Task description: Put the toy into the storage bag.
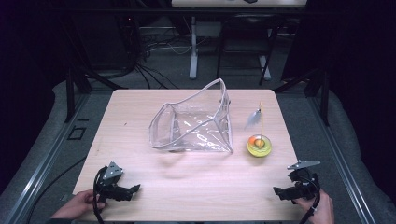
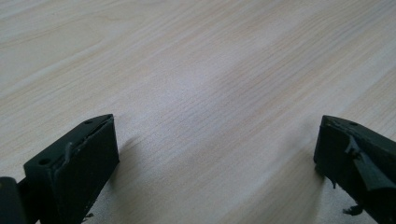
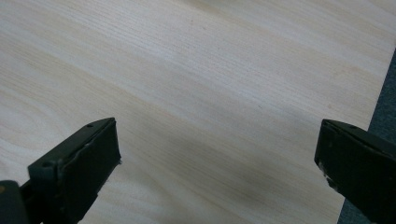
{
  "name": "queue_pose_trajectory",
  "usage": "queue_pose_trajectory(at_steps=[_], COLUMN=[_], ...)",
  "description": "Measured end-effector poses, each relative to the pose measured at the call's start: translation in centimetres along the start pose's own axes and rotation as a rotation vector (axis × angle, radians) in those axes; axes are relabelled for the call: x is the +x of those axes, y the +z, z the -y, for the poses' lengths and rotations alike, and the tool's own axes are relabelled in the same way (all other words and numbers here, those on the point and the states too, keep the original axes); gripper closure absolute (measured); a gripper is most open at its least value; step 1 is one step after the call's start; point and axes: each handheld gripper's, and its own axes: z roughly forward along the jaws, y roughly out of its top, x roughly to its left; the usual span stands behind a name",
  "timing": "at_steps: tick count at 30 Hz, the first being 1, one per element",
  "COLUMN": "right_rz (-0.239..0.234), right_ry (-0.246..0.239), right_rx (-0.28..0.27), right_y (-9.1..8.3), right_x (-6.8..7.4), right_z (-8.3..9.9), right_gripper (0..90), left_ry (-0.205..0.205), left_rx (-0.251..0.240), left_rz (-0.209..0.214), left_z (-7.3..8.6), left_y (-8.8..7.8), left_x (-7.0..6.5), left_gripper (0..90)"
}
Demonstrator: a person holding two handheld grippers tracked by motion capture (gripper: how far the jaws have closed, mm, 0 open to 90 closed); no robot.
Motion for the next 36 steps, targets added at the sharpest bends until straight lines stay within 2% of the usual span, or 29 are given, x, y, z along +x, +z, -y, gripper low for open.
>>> queue_pose_trajectory(at_steps=[8,19,23,26,29,32,34,35,36], right_rz=[0.026,0.026,0.036,0.016,-0.002,0.002,0.005,-0.014,-0.014], right_ry=[-0.032,-0.043,-0.058,-0.071,-0.085,-0.102,-0.125,-0.116,-0.116], right_rx=[0.034,0.021,0.023,0.057,0.064,0.065,0.101,0.077,0.077], right_y=[0.0,-1.0,-1.4,-1.8,-2.1,-2.4,-2.9,-2.7,-2.7], right_x=[0.3,0.6,0.8,1.0,1.2,1.3,1.4,1.4,1.4], right_z=[-0.1,-0.9,-1.6,-2.6,-3.6,-4.2,-5.5,-5.7,-5.7], right_gripper=[0.2,0.1,1.0,2.3,1.1,0.3,0.0,0.0,0.0], left_ry=[0.000,-0.003,-0.002,-0.002,0.000,-0.002,-0.001,-0.002,-0.002], left_rx=[0.001,0.000,0.001,0.001,0.002,0.003,0.000,0.000,0.000], left_rz=[0.000,0.000,0.000,0.000,0.000,0.001,-0.004,-0.003,-0.003], left_z=[0.0,0.0,0.0,0.0,0.0,0.0,0.0,0.0,0.0], left_y=[0.0,0.0,0.0,0.0,0.0,0.0,0.0,0.0,0.0], left_x=[0.0,0.0,0.0,0.0,0.0,0.0,0.0,0.0,0.0], left_gripper=[0.0,0.0,0.0,0.0,0.0,0.0,0.0,0.0,0.0])
